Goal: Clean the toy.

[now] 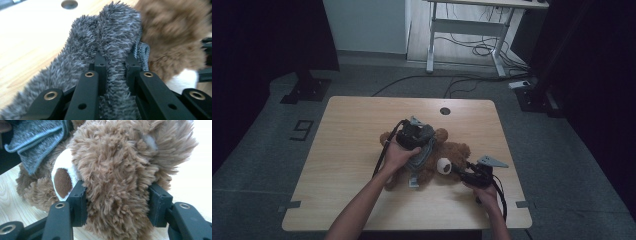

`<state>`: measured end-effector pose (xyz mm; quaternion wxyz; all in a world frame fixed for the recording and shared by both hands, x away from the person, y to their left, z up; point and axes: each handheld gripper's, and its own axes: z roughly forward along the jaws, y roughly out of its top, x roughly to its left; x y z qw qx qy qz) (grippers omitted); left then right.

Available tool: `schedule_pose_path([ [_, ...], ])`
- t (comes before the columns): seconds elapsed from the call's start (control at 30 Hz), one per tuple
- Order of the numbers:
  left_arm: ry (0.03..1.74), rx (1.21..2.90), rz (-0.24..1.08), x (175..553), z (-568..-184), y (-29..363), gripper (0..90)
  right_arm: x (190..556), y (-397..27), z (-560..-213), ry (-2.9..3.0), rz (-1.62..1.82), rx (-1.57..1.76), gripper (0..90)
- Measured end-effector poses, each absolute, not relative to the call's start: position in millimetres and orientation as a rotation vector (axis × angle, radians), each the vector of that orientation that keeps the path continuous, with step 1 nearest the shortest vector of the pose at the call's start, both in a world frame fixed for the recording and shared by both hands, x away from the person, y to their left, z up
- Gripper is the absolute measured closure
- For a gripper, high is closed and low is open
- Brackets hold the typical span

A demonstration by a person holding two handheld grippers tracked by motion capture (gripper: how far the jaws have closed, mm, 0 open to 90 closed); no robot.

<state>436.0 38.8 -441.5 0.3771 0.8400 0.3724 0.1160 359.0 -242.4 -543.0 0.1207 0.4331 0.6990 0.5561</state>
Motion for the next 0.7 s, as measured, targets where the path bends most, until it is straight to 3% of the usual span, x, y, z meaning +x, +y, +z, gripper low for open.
schedule_pose_path([
  [0.13,0.992,2.09,0.228,439,-445,56,77.0,359,-242,-543,2.045,1.624,1.257,43.7],
  [0.7,1.187,2.006,0.281,430,-472,151,77.3,359,-242,-544,2.044,1.631,1.26,43.5],
])
